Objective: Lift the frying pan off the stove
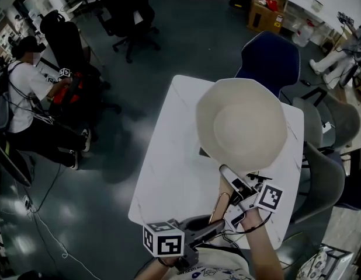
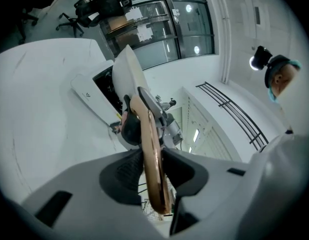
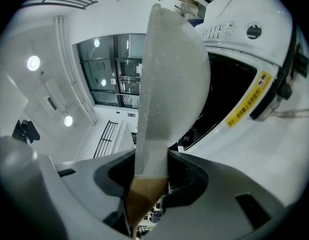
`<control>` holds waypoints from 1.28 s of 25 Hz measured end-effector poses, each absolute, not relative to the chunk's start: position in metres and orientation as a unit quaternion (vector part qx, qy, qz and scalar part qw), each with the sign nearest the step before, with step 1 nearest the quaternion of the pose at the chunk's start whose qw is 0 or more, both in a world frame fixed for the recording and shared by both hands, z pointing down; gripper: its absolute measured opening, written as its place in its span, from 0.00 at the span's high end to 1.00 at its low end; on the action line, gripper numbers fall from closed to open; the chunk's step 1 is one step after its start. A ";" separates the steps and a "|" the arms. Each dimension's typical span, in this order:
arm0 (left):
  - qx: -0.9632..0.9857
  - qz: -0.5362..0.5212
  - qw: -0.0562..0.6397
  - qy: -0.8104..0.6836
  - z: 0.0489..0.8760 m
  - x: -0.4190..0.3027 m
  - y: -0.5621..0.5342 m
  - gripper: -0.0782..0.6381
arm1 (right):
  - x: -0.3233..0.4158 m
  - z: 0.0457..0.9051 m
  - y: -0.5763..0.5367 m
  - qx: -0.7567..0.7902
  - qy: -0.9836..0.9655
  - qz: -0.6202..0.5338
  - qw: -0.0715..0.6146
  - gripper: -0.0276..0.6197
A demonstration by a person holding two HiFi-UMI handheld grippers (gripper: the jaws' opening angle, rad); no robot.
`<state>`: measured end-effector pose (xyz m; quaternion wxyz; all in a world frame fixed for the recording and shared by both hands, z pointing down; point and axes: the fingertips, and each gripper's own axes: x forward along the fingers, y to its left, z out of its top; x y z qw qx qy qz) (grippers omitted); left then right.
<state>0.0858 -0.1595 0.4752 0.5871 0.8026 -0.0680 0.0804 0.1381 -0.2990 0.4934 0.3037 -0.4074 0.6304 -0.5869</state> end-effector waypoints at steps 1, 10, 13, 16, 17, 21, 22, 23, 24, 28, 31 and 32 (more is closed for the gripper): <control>0.804 0.082 0.585 -0.068 0.476 0.086 -0.159 0.72 | 0.138 0.493 -0.299 -0.406 0.629 -0.587 0.307 0.70; 0.819 0.080 0.564 -0.070 0.472 0.089 -0.161 0.72 | 0.145 0.487 -0.300 -0.388 0.620 -0.589 0.343 0.70; 0.813 0.072 0.574 -0.062 0.470 0.090 -0.164 0.72 | 0.144 0.490 -0.303 -0.399 0.621 -0.593 0.322 0.70; 0.813 0.071 0.574 -0.058 0.470 0.090 -0.159 0.72 | 0.140 0.487 -0.301 -0.395 0.628 -0.593 0.313 0.70; 0.813 0.068 0.576 -0.057 0.469 0.089 -0.159 0.72 | 0.139 0.484 -0.300 -0.396 0.632 -0.591 0.309 0.70; 0.812 0.060 0.578 -0.051 0.463 0.087 -0.156 0.72 | 0.134 0.473 -0.299 -0.402 0.646 -0.580 0.292 0.70; 0.814 0.059 0.576 -0.049 0.460 0.086 -0.156 0.72 | 0.133 0.470 -0.299 -0.401 0.649 -0.578 0.291 0.70; 0.815 0.057 0.574 -0.048 0.457 0.086 -0.155 0.72 | 0.132 0.466 -0.298 -0.400 0.651 -0.576 0.291 0.70; 0.817 0.055 0.572 -0.048 0.454 0.085 -0.154 0.72 | 0.132 0.462 -0.298 -0.400 0.653 -0.574 0.290 0.70; 0.824 0.050 0.562 -0.048 0.445 0.081 -0.151 0.72 | 0.129 0.450 -0.294 -0.394 0.658 -0.568 0.297 0.70; 0.827 0.043 0.559 -0.046 0.438 0.075 -0.152 0.72 | 0.123 0.443 -0.295 -0.390 0.658 -0.569 0.302 0.70; 0.828 0.042 0.558 -0.046 0.436 0.073 -0.153 0.72 | 0.121 0.441 -0.296 -0.388 0.658 -0.570 0.303 0.70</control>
